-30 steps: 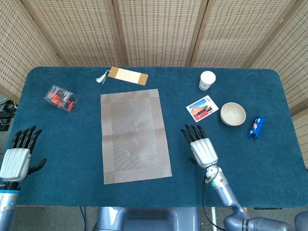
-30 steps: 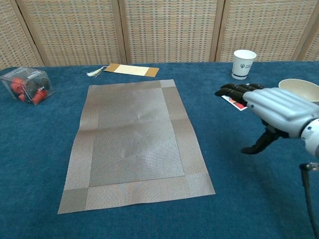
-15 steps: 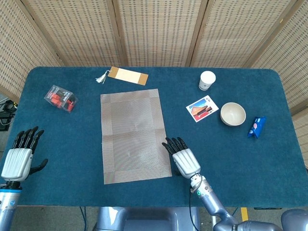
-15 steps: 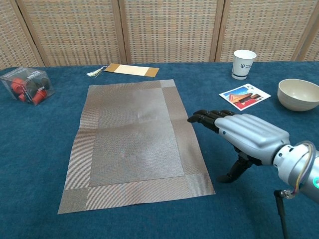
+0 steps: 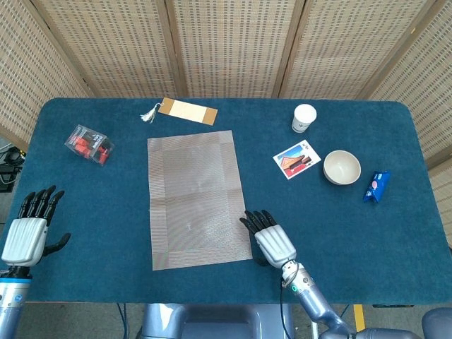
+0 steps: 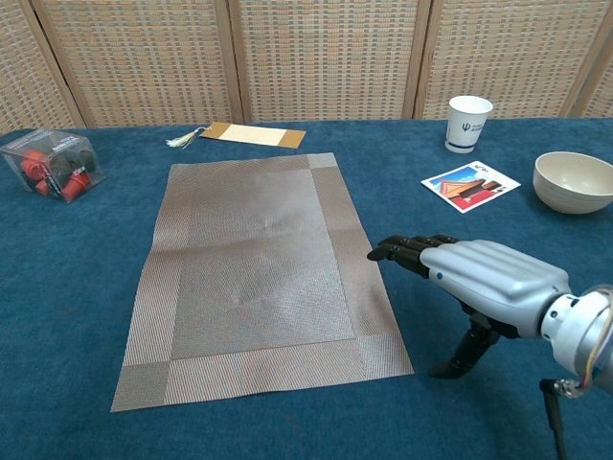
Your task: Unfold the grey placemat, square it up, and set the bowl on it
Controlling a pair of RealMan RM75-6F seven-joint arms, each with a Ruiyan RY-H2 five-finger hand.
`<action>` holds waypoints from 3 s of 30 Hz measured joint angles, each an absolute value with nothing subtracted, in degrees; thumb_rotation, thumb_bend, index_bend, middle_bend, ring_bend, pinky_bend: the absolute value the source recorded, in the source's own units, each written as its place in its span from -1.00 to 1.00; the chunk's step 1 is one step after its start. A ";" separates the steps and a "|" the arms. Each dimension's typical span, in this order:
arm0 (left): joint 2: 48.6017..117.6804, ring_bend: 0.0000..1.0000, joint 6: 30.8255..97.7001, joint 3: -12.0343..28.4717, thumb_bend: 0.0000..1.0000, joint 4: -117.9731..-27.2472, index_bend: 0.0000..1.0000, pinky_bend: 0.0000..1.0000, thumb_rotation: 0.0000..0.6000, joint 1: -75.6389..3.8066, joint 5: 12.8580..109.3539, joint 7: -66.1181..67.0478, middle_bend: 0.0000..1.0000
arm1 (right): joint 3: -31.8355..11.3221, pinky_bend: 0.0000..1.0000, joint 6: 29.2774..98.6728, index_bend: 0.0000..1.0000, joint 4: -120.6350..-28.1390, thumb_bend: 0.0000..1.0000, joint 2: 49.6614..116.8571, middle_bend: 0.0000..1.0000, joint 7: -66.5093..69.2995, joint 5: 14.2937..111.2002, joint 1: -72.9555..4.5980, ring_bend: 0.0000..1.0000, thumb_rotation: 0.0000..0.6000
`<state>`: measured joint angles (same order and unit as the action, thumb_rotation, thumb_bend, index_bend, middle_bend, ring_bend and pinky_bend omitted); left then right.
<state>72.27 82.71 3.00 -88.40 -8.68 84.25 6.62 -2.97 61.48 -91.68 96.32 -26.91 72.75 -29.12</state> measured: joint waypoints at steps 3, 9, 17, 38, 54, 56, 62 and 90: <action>72.37 -1.00 82.77 2.92 -0.52 -88.39 -0.86 -1.00 1.00 -8.68 84.40 6.94 -1.00 | -3.12 -1.00 60.91 -0.82 -91.60 -0.88 96.61 -1.00 -26.81 71.79 -29.23 -1.00 1.00; 72.38 -1.00 82.70 3.04 -0.52 -88.24 -0.86 -1.00 1.00 -8.67 84.15 6.76 -1.00 | -3.30 -1.00 60.39 -0.82 -89.89 -0.88 97.62 -1.00 -25.87 71.44 -29.46 -1.00 1.00; 72.38 -1.00 82.42 3.12 -0.52 -88.12 -0.86 -1.00 1.00 -8.75 83.90 6.67 -1.00 | -3.39 -1.00 59.66 -0.82 -87.60 -0.88 98.80 -1.00 -25.09 70.90 -29.78 -1.00 1.00; 72.85 -1.00 81.22 3.00 -0.52 -87.78 -0.86 -1.00 1.00 -9.06 83.05 7.67 -1.00 | -3.67 -1.00 60.76 -0.78 -82.13 -0.47 104.23 -1.00 -15.28 77.20 -30.40 -1.00 1.00; 72.92 -1.00 81.25 2.81 -0.52 -87.91 -0.86 -1.00 1.00 -9.06 83.29 7.61 -1.00 | -3.79 -1.00 60.78 -0.68 -79.05 -0.01 105.55 -1.00 -15.83 77.49 -30.43 -1.00 1.00; 72.97 -1.00 81.12 2.75 -0.52 -87.90 -0.85 -1.00 1.00 -9.11 83.32 7.72 -1.00 | -3.88 -1.00 61.52 -0.67 -78.88 0.05 105.70 -1.00 -14.88 78.41 -30.45 -1.00 1.00; 72.98 -1.00 81.25 2.75 -0.52 -87.92 -0.85 -1.00 1.00 -9.08 83.39 7.68 -1.00 | -4.06 -1.00 61.82 -0.66 -77.96 0.09 106.05 -1.00 -13.96 78.87 -30.41 -1.00 1.00; 73.35 -1.00 80.47 2.78 -0.52 -87.54 -0.84 -1.00 1.00 -9.31 82.73 7.69 -1.00 | -4.66 -1.00 66.55 0.30 -68.46 0.11 112.88 -0.89 -4.47 84.52 -30.53 -1.00 1.00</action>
